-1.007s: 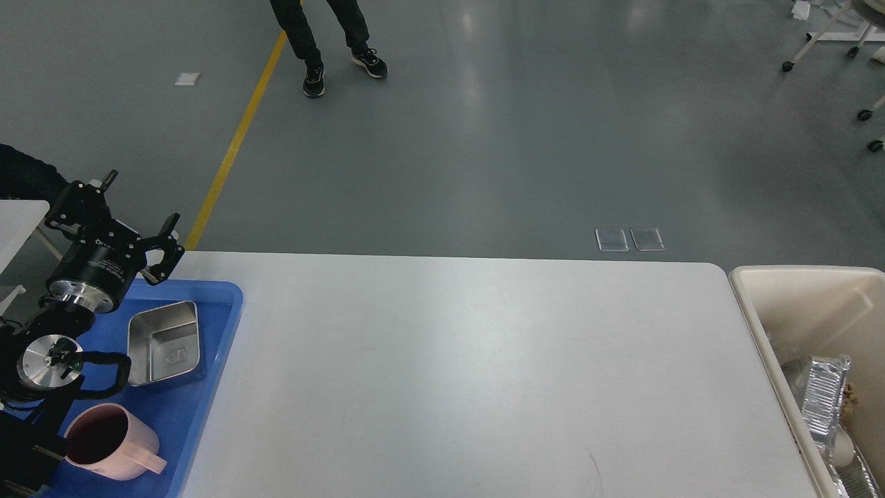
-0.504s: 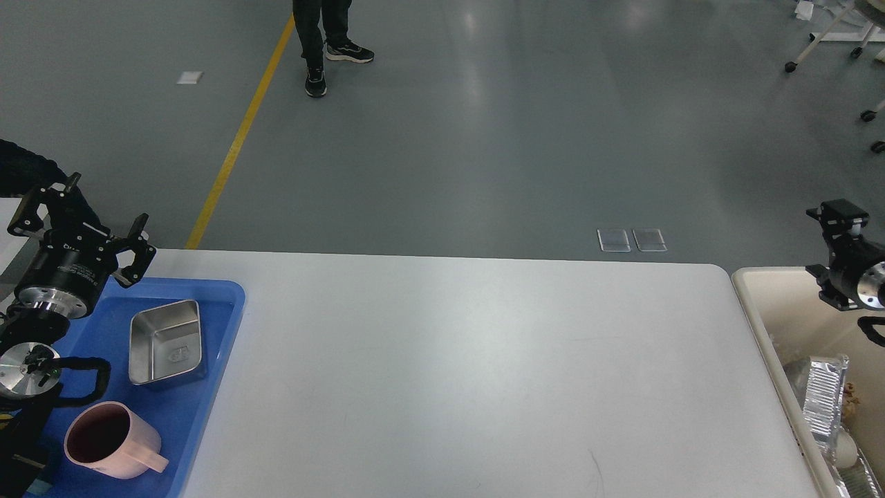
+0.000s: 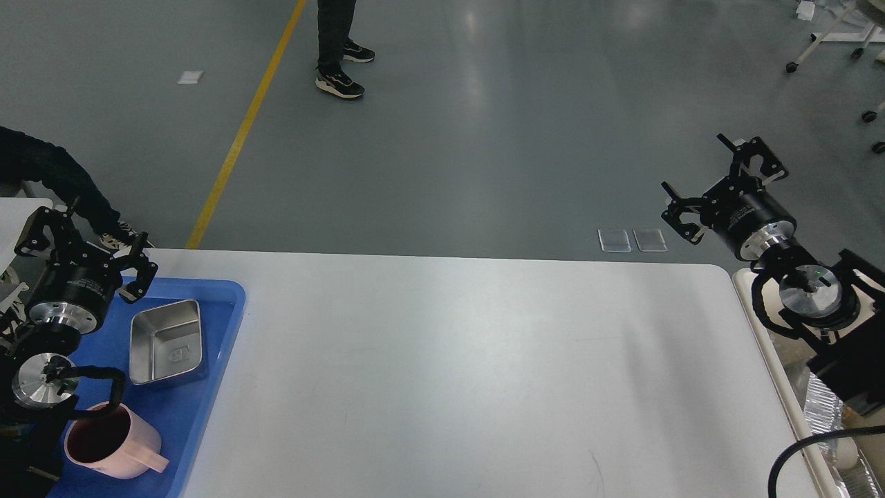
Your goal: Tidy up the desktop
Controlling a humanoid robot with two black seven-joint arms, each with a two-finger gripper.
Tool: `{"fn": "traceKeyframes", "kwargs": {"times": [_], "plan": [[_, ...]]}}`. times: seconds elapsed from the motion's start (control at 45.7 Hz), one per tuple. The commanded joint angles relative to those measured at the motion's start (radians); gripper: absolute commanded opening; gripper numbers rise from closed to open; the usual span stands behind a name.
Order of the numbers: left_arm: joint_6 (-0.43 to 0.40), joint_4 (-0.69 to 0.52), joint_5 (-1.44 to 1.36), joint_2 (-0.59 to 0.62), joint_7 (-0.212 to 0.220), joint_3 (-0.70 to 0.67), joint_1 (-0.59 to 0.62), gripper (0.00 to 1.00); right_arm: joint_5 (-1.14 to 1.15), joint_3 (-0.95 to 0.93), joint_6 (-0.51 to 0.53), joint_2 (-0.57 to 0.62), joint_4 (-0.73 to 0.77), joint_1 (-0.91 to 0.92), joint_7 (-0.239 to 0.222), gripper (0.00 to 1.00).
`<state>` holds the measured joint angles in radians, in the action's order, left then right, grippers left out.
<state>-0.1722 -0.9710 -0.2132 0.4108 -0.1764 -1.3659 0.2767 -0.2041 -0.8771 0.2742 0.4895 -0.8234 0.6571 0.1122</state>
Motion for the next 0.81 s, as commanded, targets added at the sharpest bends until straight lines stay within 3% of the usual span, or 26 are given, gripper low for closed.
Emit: {"fn": "traceKeyframes", "kwargs": {"times": [0.0, 0.482, 0.788], "plan": [[0.002, -0.029, 0.0, 0.0, 0.002, 0.007, -0.027, 0.97, 0.009, -0.163, -0.039, -0.029, -0.18, -0.128, 0.006, 1.0], [-0.017, -0.242, 0.0, -0.026, 0.005, 0.007, -0.168, 0.97, 0.057, -0.296, -0.026, -0.048, -0.319, -0.376, 0.009, 1.0], [-0.018, -0.262, 0.0, -0.037, 0.005, 0.004, -0.174, 0.97, 0.072, -0.43, -0.027, -0.077, -0.303, -0.399, 0.011, 1.0]]}}
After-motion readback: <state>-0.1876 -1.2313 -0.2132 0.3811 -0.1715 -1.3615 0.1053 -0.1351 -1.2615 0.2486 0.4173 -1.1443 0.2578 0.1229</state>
